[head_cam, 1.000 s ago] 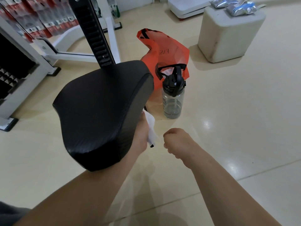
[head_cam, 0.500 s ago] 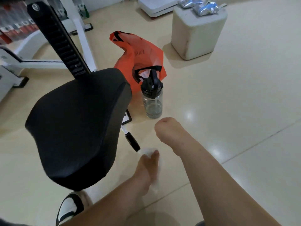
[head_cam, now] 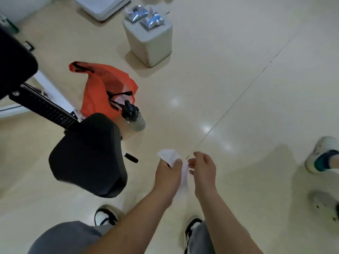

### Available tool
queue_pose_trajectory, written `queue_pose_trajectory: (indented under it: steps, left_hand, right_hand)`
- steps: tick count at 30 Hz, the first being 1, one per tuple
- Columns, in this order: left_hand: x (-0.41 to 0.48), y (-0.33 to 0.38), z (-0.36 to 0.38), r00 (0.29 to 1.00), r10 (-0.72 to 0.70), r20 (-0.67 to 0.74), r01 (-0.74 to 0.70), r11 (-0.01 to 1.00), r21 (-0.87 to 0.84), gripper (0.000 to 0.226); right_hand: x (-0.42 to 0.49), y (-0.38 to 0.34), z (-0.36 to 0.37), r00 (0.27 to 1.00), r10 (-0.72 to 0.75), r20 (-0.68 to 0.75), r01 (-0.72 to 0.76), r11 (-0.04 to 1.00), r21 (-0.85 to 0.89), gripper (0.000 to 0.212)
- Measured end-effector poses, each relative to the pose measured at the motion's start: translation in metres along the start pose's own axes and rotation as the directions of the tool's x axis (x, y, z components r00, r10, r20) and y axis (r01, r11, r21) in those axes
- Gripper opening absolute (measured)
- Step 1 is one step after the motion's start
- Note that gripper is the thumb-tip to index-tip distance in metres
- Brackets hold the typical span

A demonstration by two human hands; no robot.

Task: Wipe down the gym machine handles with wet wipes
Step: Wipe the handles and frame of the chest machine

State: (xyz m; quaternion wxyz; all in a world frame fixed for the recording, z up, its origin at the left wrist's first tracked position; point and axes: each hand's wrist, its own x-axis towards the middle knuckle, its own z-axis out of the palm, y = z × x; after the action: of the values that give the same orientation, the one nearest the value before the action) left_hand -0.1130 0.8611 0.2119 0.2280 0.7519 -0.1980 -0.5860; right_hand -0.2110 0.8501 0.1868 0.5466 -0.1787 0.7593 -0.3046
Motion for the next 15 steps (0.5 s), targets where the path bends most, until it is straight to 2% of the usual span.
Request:
queue_pose_trajectory:
  steps: [3, 7, 11, 13, 15]
  left_hand:
    - [-0.072, 0.055, -0.009, 0.986, 0.059, 0.155, -0.068, 0.996, 0.05, 0.026]
    - [-0.173, 0.125, -0.021, 0.941, 0.095, 0.324, -0.141, 0.983, 0.12, 0.032]
    - [-0.255, 0.178, -0.04, 0.896, 0.112, 0.429, -0.177, 0.977, 0.116, 0.036]
    - [-0.282, 0.194, -0.053, 0.901, 0.11, 0.42, -0.164, 0.982, 0.095, 0.037]
    - [-0.3, 0.202, -0.066, 0.893, 0.148, 0.425, -0.212, 0.972, 0.107, 0.032]
  right_hand:
    - [-0.062, -0.045, -0.041, 0.984, 0.075, 0.161, -0.088, 0.994, 0.071, 0.029]
    - [-0.133, -0.14, -0.097, 0.951, -0.024, 0.31, 0.013, 0.999, 0.039, 0.024]
    - [-0.197, -0.213, -0.144, 0.946, -0.126, 0.298, 0.132, 0.991, -0.003, 0.009]
    - [-0.225, -0.235, -0.158, 0.954, -0.152, 0.26, 0.163, 0.987, -0.019, 0.009]
    - [-0.253, -0.247, -0.165, 0.957, -0.164, 0.239, 0.173, 0.985, -0.018, 0.011]
